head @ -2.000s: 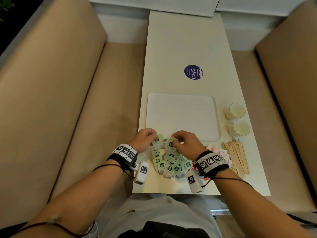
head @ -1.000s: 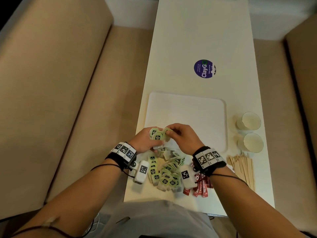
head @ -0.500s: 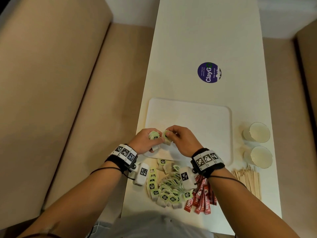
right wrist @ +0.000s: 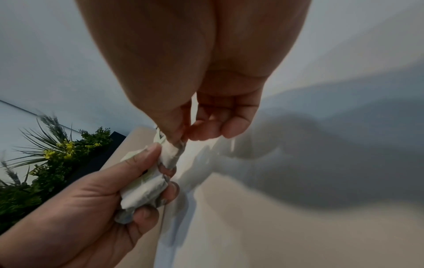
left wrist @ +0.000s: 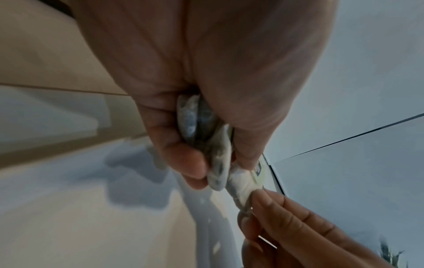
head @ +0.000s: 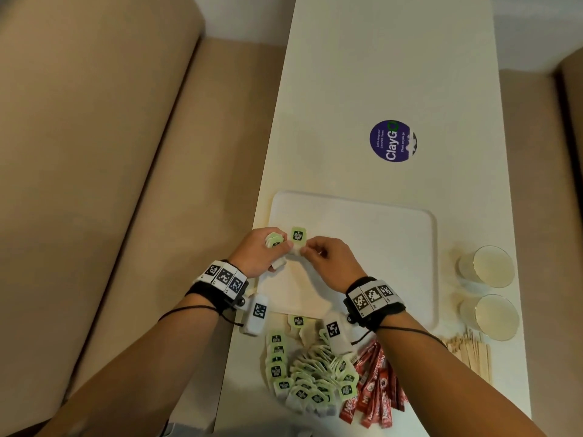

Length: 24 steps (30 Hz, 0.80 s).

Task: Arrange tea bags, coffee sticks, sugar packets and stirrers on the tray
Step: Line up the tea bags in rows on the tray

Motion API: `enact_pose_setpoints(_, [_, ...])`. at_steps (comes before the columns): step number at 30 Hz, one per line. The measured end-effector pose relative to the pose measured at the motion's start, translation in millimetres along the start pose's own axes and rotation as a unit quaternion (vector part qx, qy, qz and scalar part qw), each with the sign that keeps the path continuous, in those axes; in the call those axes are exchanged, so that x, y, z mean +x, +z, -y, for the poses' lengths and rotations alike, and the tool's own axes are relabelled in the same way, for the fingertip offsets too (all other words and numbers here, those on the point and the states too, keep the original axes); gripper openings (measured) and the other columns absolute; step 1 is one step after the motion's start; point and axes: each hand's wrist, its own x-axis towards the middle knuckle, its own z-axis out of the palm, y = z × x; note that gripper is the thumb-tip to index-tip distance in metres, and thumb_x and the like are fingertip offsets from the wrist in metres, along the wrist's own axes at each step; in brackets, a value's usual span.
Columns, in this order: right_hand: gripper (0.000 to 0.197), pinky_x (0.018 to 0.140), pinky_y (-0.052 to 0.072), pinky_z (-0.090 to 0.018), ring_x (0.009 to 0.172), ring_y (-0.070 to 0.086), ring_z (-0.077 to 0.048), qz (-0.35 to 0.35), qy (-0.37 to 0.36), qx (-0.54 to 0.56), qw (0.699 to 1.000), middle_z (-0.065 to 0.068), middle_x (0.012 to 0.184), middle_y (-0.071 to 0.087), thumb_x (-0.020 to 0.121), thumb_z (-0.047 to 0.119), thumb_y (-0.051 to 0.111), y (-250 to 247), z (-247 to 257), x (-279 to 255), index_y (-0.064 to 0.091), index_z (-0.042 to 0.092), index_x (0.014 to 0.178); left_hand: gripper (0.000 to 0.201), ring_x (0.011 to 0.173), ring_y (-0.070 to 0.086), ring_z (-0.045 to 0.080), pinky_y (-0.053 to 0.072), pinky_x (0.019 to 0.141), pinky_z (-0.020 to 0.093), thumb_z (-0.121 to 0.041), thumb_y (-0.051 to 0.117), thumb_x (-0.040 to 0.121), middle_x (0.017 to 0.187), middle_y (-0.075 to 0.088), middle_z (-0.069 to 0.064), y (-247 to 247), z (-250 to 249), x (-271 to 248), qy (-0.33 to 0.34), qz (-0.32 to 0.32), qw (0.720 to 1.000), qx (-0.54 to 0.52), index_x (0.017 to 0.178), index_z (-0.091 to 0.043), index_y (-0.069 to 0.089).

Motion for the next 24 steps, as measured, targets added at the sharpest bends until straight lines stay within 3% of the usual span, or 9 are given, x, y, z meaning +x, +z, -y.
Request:
enact_pose_setpoints(5, [0.016,0.066,0.041,-0.023,0.063,0.053,-0.003,-0.016,-0.002,-0.001,1.000,0.011,0.071,0.063,0.097,0.026,0.064,-8.1,13.1,32.6,0.071,0.018,0.086,0.017,0.061,0.060,0.002,0.056,0.052,0.030,-0.027,0.073,0.092,0.085,0.062,0.000,-5.7,-6.4,16.1,-0.019,-0.050,0.998,-0.018,0.104,-0.017,0.066])
enact_pose_setpoints(9, [0.015,0.068,0.041,-0.025,0.065,0.055,-0.006,-0.053,0.008,0.006,0.999,0.008,0.073,0.066,0.097,0.026,0.065,-13.4,24.6,64.4,0.072,0.018,0.086,0.014,0.074,0.065,0.016,0.056,0.055,0.029,-0.022,0.072,0.093,0.093,0.068,0.010,-13.3,-12.1,22.5,-0.037,-0.052,0.995,-0.077,0.105,-0.016,0.069])
enact_pose_setpoints(12, [0.020,0.072,0.048,-0.030,0.074,0.063,-0.018,-0.060,0.022,-0.010,0.998,-0.003,0.081,0.072,0.097,0.026,0.064,-11.7,33.9,83.8,0.074,0.010,0.089,0.018,0.073,0.065,0.013,0.057,0.056,0.027,-0.017,0.070,0.094,0.090,0.064,0.009,-17.2,-14.3,21.0,-0.047,-0.025,0.993,-0.107,0.111,-0.009,0.068])
enact_pose_setpoints(15, [0.023,0.084,0.056,-0.040,0.089,0.069,-0.028,-0.056,0.035,-0.021,0.998,-0.012,0.093,0.076,0.096,0.025,0.063,-4.4,39.8,97.1,0.075,0.006,0.092,0.018,0.068,0.064,0.007,0.058,0.058,0.026,-0.013,0.068,0.095,0.087,0.063,0.005,-20.1,-14.4,19.1,-0.052,-0.004,0.991,-0.124,0.112,-0.010,0.067])
enact_pose_setpoints(19, [0.021,0.086,0.055,-0.033,0.094,0.069,-0.024,-0.077,0.049,-0.019,0.996,-0.007,0.105,0.077,0.097,0.022,0.062,3.6,47.0,106.0,0.078,0.010,0.102,0.014,0.073,0.067,0.014,0.056,0.058,0.027,-0.009,0.068,0.094,0.091,0.064,0.008,-26.1,-11.3,20.1,-0.076,0.005,0.984,-0.162,0.107,-0.014,0.067])
enact_pose_setpoints(24, [0.019,0.079,0.054,-0.031,0.088,0.067,-0.021,-0.100,0.078,-0.031,0.991,-0.001,0.092,0.076,0.094,0.023,0.061,8.4,51.3,110.7,0.077,0.016,0.088,0.021,0.080,0.066,0.017,0.056,0.057,0.027,-0.001,0.067,0.093,0.095,0.064,0.006,-31.1,-11.8,19.6,-0.083,-0.002,0.980,-0.182,0.111,-0.011,0.067])
